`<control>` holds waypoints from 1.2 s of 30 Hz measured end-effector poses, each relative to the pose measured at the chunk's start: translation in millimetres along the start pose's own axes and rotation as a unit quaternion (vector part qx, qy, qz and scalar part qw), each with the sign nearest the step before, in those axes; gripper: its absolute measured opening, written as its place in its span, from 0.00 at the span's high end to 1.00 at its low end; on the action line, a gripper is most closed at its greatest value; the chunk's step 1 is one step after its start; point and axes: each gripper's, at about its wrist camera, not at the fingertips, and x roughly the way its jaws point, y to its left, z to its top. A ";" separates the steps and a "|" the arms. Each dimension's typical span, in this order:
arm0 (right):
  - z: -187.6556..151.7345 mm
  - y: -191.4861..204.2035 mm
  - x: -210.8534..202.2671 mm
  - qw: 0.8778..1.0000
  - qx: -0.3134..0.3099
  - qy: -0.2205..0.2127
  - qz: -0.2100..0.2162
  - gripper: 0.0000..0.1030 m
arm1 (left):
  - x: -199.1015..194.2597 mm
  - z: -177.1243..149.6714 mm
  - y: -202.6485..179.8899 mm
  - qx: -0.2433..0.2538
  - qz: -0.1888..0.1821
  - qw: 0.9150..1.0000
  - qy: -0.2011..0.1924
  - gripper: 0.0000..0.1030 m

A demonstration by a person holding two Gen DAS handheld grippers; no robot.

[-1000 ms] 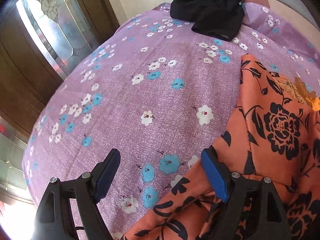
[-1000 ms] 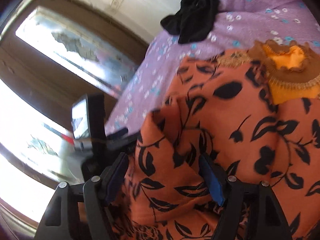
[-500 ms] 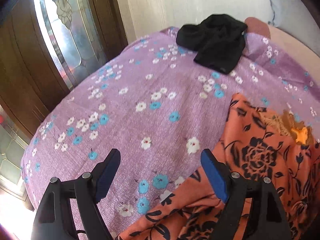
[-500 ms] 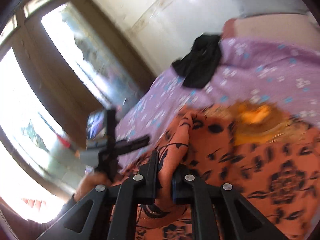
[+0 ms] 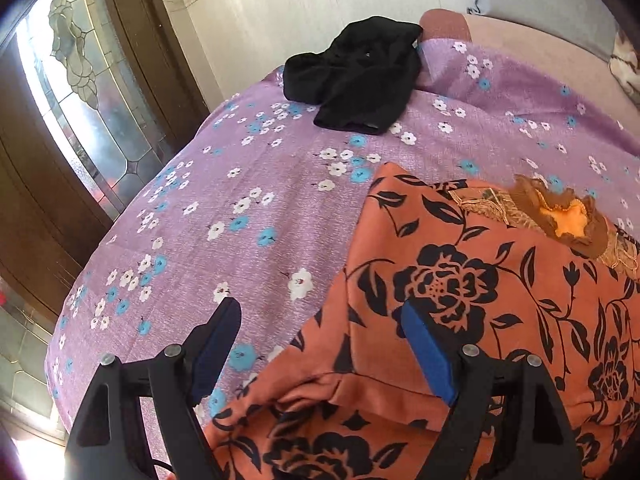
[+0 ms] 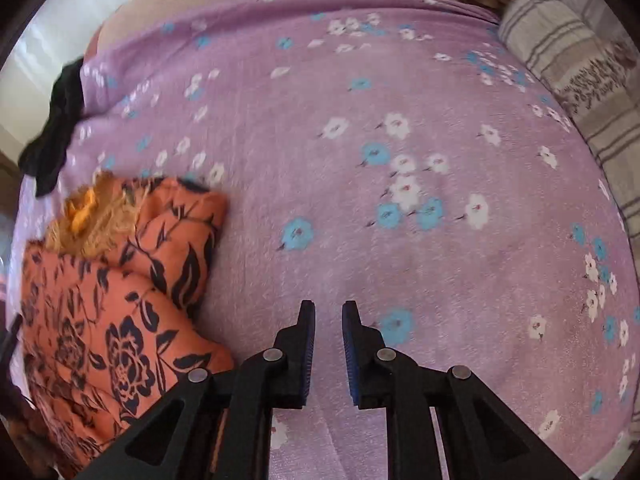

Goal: Fold small clothes

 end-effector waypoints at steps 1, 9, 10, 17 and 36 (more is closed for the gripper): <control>1.6 3.7 -8.2 0.999 -0.004 -0.017 0.029 0.84 | -0.1 -0.4 -3.5 0.004 0.001 1.000 -0.002 0.19; -10.8 79.1 -13.1 0.986 -0.114 -0.010 0.125 0.84 | 13.9 -7.3 -28.7 0.060 0.052 0.997 0.005 0.19; -14.8 84.0 -13.0 0.987 -0.125 -0.009 0.101 0.84 | 16.4 -6.1 -25.7 0.058 0.069 0.996 0.003 0.20; -17.9 23.9 -7.1 0.993 0.000 0.034 0.112 0.84 | 28.9 4.8 6.8 -0.005 0.033 0.998 0.047 0.22; -63.8 -21.8 -69.4 0.939 0.100 -0.162 0.287 0.00 | 29.6 14.0 5.1 -0.011 -0.012 0.999 0.048 0.15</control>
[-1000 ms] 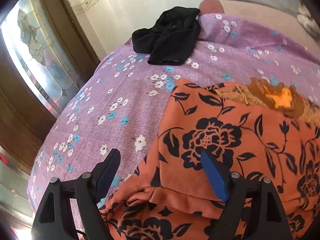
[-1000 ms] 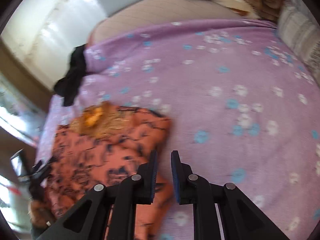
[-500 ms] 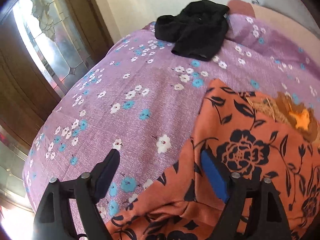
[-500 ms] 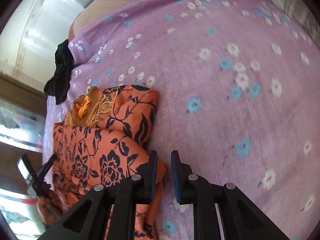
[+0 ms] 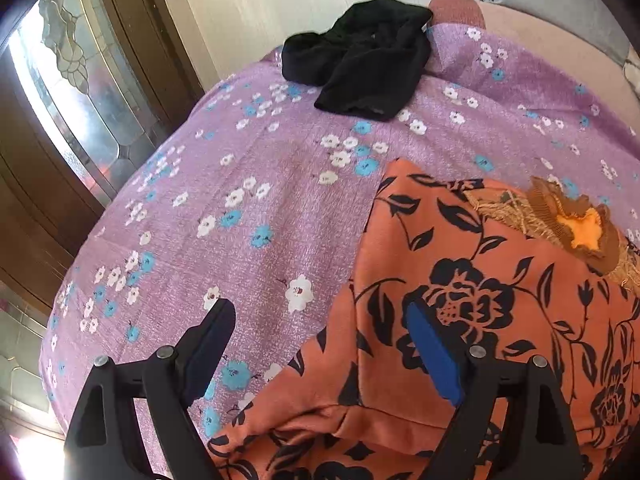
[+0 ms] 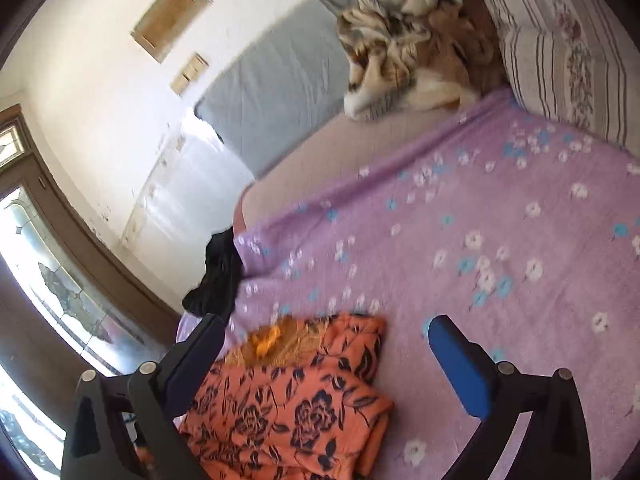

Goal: Fold small clothes

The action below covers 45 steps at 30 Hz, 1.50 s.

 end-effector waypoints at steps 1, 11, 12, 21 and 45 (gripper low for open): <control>4.8 -8.6 12.2 0.999 0.025 0.040 0.014 0.03 | 4.0 0.5 2.6 -0.002 -0.003 1.000 0.008 0.15; -24.7 -37.5 85.1 0.981 0.120 0.148 -0.038 0.40 | 20.8 13.2 0.1 0.000 -0.085 0.996 0.031 0.26; -25.7 -38.5 91.1 0.980 0.121 0.151 -0.050 0.49 | 23.0 13.9 -2.1 -0.001 -0.101 0.994 0.035 0.35; -22.3 66.6 82.3 0.984 -0.125 0.036 -0.120 0.80 | 13.5 21.4 -1.3 0.002 -0.118 0.993 0.017 0.91; 1.3 50.1 86.0 0.994 -0.029 -0.034 -0.103 0.39 | -20.1 29.4 15.9 0.000 -0.132 0.990 -0.046 0.61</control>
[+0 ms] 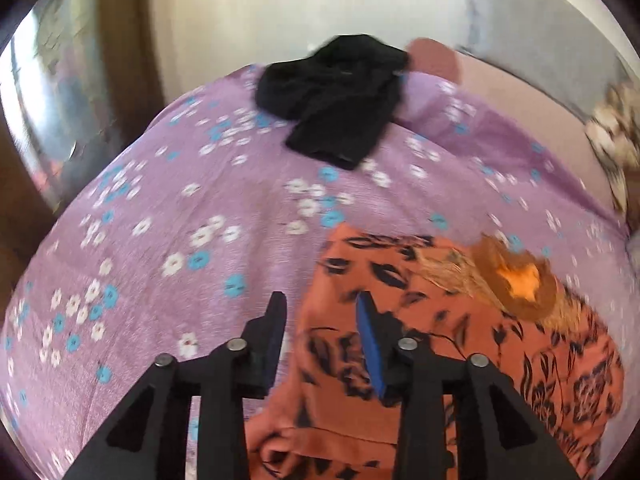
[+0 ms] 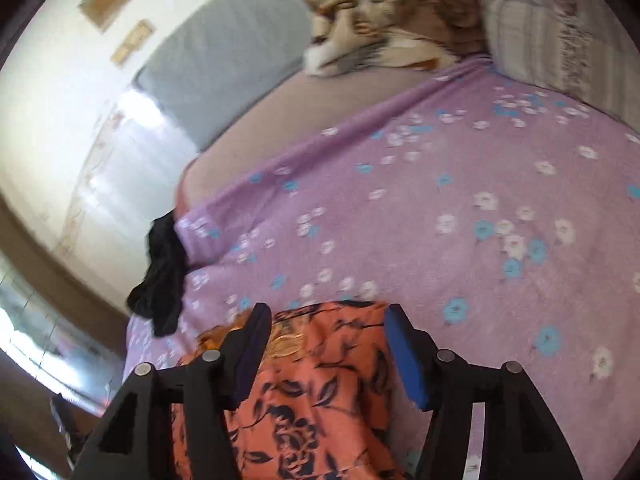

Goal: Fold small clothes

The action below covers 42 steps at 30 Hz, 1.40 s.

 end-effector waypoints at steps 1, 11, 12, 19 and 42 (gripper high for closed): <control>-5.5 9.4 6.4 1.000 -0.020 0.016 0.006 0.39 | 0.9 -2.4 -11.6 0.024 -0.001 1.000 0.003 0.52; -44.8 14.6 56.7 0.981 -0.100 0.156 -0.055 0.67 | 43.1 -15.5 -31.1 0.090 0.083 0.990 0.076 0.26; -45.1 19.9 48.8 0.983 -0.108 0.140 -0.049 0.67 | 40.2 -12.9 -28.5 0.081 0.079 0.991 0.068 0.26; -57.8 50.6 57.2 0.977 -0.150 0.152 -0.002 0.64 | 26.2 -14.5 -41.9 0.073 0.023 0.996 0.053 0.26; -170.5 30.7 -45.2 0.963 -0.159 0.205 0.079 0.46 | -74.1 -145.6 44.3 0.032 0.109 0.991 0.069 0.20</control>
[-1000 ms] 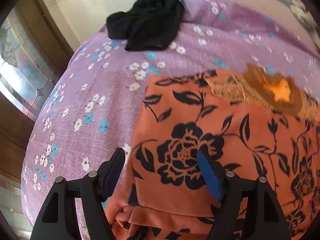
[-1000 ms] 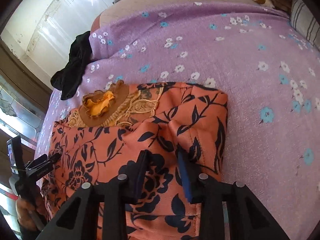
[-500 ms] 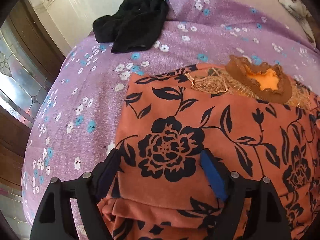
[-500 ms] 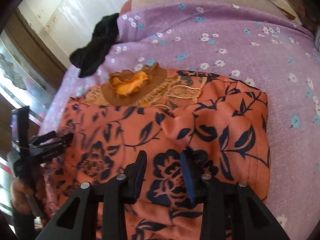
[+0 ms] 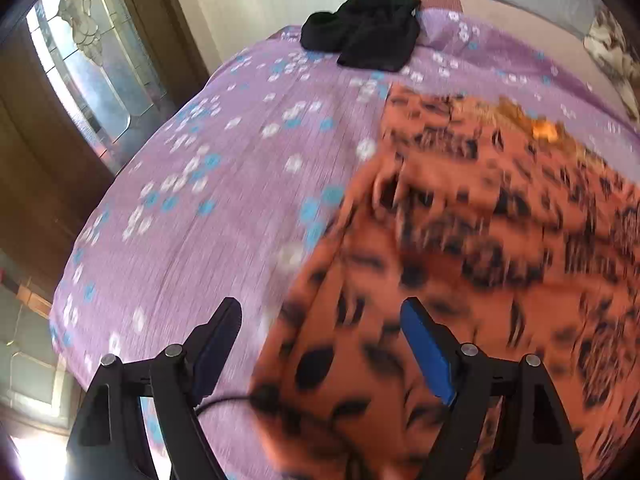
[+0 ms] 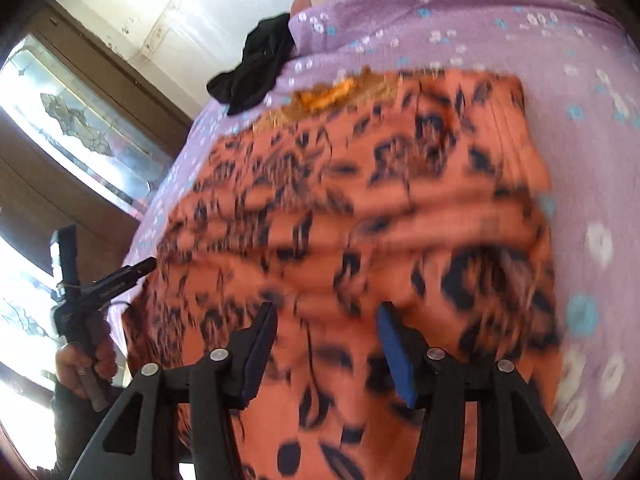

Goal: Fold small clothes

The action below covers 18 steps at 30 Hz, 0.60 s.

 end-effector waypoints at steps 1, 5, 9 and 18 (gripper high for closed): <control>-6.5 3.4 -4.0 1.000 -0.006 -0.002 -0.004 0.46 | -0.7 -11.1 0.8 0.007 0.005 1.000 0.009 0.20; -23.1 -6.1 -25.8 0.999 0.033 -0.002 0.019 0.46 | -12.7 -34.0 15.2 0.007 0.002 1.000 0.001 0.20; -42.1 -34.8 -42.1 0.995 0.098 -0.010 0.034 0.46 | -5.8 -45.7 39.5 -0.044 -0.023 0.998 0.028 0.19; 15.3 -11.9 -42.0 0.998 0.030 -0.045 -0.015 0.45 | -37.4 -4.4 -0.8 -0.022 -0.020 0.997 -0.067 0.20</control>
